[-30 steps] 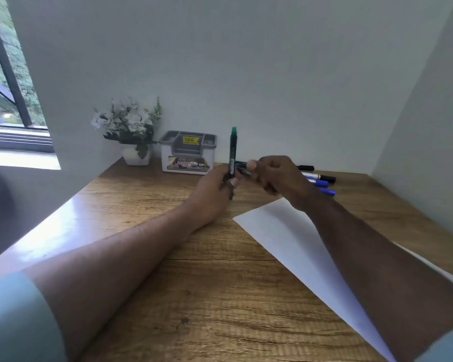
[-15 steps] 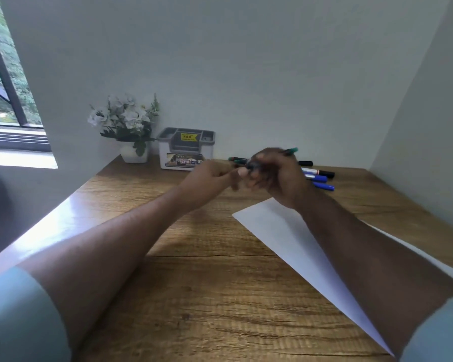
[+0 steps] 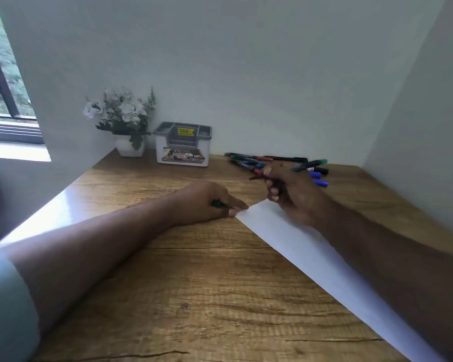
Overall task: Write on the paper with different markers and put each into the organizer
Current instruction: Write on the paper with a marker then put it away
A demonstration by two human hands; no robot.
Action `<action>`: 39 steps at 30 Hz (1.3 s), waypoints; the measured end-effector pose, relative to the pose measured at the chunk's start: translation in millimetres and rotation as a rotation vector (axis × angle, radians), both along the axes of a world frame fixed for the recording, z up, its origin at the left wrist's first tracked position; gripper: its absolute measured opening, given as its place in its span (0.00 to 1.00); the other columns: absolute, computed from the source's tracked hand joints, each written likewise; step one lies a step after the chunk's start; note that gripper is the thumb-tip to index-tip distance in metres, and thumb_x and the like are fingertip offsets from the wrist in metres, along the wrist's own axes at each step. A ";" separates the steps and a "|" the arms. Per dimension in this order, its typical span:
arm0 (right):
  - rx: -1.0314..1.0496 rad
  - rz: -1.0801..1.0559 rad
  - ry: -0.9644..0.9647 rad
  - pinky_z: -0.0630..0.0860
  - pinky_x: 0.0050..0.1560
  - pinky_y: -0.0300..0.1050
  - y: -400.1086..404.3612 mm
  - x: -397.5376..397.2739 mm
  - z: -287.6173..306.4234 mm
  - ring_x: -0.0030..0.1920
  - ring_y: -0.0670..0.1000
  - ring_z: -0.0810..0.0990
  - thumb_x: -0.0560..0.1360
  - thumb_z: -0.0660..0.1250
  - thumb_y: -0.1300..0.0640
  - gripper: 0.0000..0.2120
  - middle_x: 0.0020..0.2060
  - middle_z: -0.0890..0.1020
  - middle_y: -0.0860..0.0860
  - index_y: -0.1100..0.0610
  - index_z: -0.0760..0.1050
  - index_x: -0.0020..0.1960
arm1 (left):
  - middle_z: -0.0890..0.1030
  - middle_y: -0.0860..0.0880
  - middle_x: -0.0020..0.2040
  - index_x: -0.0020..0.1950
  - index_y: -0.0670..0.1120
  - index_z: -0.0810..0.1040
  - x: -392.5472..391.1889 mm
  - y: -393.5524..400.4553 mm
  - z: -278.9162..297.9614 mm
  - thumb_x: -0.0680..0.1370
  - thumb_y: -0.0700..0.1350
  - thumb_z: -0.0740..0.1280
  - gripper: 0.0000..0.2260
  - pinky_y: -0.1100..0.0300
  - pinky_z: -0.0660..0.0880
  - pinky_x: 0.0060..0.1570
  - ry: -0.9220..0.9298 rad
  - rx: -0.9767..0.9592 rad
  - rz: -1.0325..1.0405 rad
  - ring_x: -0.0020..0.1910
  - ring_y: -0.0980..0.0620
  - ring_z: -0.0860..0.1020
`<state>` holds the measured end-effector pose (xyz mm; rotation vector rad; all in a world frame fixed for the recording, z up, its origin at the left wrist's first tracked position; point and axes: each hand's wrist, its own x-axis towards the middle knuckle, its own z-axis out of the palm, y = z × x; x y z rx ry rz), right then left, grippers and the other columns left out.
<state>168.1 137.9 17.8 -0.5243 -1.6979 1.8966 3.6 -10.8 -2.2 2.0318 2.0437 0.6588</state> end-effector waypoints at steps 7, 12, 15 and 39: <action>0.035 0.088 -0.006 0.66 0.22 0.37 0.7 -7.1 -9.0 0.22 0.48 0.70 0.75 0.64 0.66 0.09 0.24 0.76 0.54 0.61 0.75 0.36 | 0.78 0.62 0.37 0.55 0.56 0.83 -6.1 2.1 1.7 0.75 0.46 0.71 0.10 0.68 0.68 0.40 -0.105 -0.021 -0.023 0.38 0.63 0.75; 0.168 0.188 -0.012 0.70 0.22 0.39 -3.1 -1.9 -7.2 0.22 0.51 0.72 0.75 0.64 0.69 0.08 0.26 0.78 0.57 0.63 0.77 0.37 | 0.79 0.67 0.36 0.52 0.54 0.85 -6.0 2.2 6.9 0.73 0.46 0.73 0.08 0.67 0.68 0.40 -0.214 -0.056 -0.003 0.37 0.65 0.77; 0.248 0.203 -0.062 0.70 0.22 0.39 -5.7 -1.1 -12.7 0.22 0.52 0.72 0.73 0.66 0.69 0.10 0.25 0.77 0.57 0.61 0.79 0.35 | 0.83 0.62 0.42 0.49 0.54 0.85 -5.5 1.2 9.2 0.73 0.46 0.73 0.06 0.63 0.73 0.47 -0.272 -0.060 0.018 0.43 0.61 0.80; 0.422 0.228 -0.170 0.75 0.25 0.41 -11.2 -2.0 -16.2 0.24 0.50 0.77 0.74 0.69 0.67 0.05 0.28 0.81 0.57 0.70 0.79 0.45 | 0.80 0.61 0.36 0.40 0.52 0.82 -1.2 5.2 12.8 0.71 0.49 0.74 0.03 0.65 0.69 0.41 -0.267 -0.069 0.068 0.37 0.64 0.76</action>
